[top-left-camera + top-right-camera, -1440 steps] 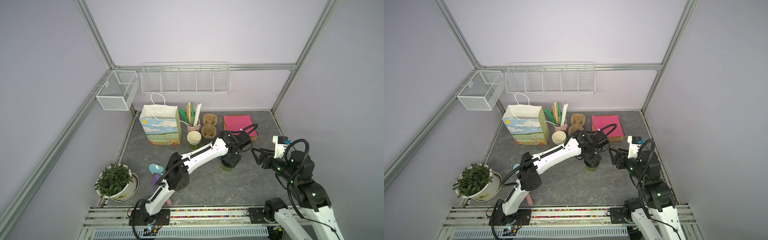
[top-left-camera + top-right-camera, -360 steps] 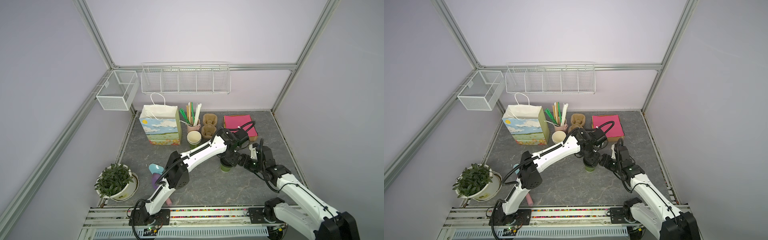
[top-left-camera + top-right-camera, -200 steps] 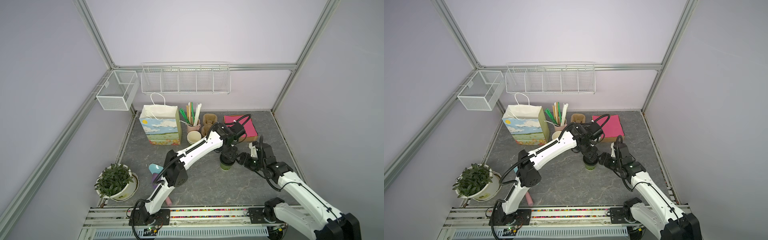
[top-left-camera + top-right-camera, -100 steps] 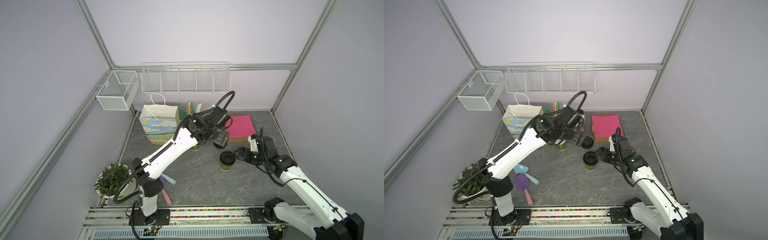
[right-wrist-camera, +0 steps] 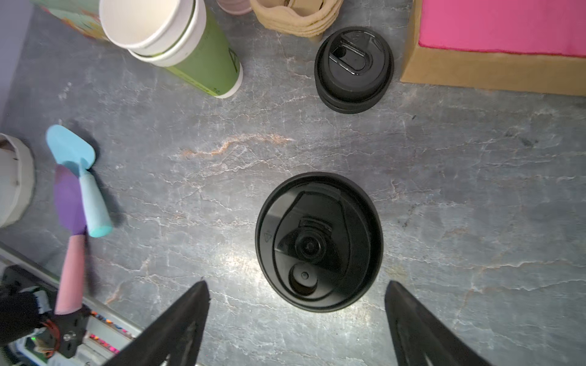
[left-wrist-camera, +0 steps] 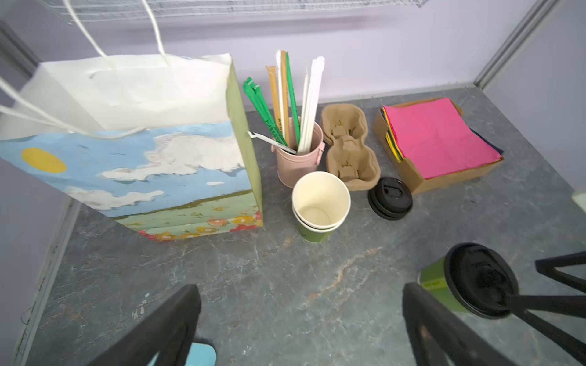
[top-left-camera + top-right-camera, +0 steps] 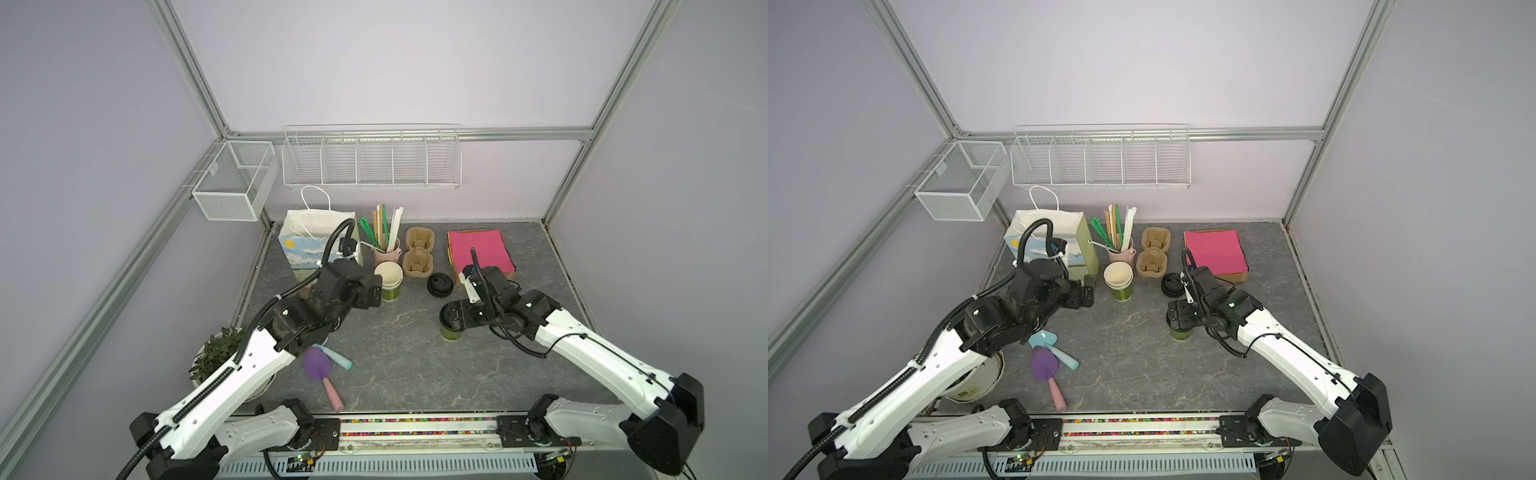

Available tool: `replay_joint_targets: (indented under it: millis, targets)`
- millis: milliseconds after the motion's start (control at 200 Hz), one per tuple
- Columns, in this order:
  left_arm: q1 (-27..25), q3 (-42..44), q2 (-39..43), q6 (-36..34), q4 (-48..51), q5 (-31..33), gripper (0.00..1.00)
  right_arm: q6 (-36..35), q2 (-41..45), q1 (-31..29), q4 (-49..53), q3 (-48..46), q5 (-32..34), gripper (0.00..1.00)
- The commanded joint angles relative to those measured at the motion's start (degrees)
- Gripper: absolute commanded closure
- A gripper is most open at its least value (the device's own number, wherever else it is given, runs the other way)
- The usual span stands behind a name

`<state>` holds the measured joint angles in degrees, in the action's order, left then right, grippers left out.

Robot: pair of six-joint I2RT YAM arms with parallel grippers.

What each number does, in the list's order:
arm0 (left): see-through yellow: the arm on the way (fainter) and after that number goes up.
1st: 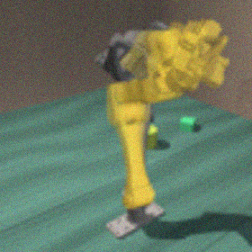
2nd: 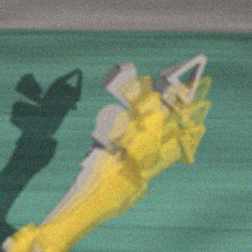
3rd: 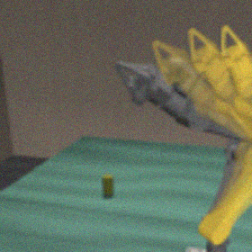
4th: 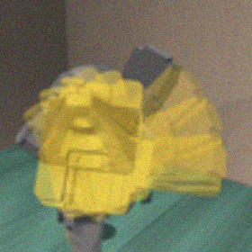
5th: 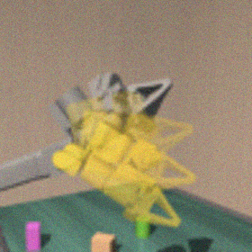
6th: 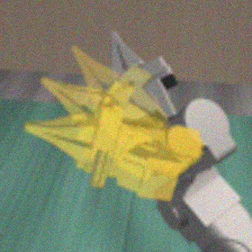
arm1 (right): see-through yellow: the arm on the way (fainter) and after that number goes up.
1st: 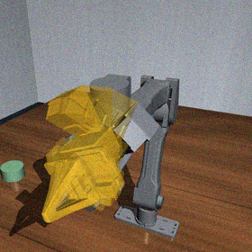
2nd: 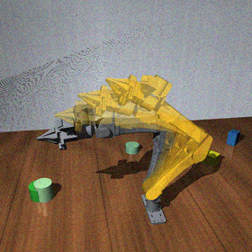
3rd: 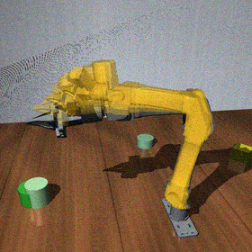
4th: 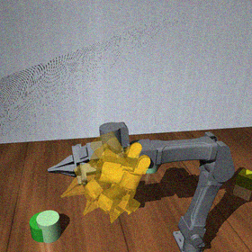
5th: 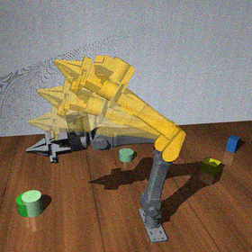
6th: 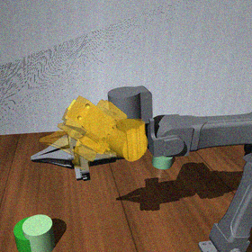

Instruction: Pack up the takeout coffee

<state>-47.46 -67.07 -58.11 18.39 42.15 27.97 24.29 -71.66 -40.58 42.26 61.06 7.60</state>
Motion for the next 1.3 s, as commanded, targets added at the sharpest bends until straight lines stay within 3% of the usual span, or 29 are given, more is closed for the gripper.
replay_joint_targets:
  millis: [0,150,500,1100,1294]
  targets:
    - [0.35,4.06,4.87,-0.78,-7.52,7.08,0.01,-2.1,-3.6,-2.33,5.25,2.42,7.86,0.11]
    - [0.36,7.24,7.98,-1.86,-10.39,10.11,0.01,-1.93,-7.55,-3.89,6.71,4.25,9.9,0.12]
    - [0.35,8.62,8.59,-2.99,-11.65,10.71,0.01,-1.29,-11.26,-5.02,6.63,5.43,11.81,0.14]
    - [0.42,9.06,8.17,-3.54,-12.0,10.53,0.01,-1.54,-11.86,-4.95,5.32,4.82,10.81,0.28]
    - [0.45,9.08,8.28,-3.54,-12.09,10.22,0.01,0.04,-8.88,-4.4,7.58,5.03,15.34,0.29]
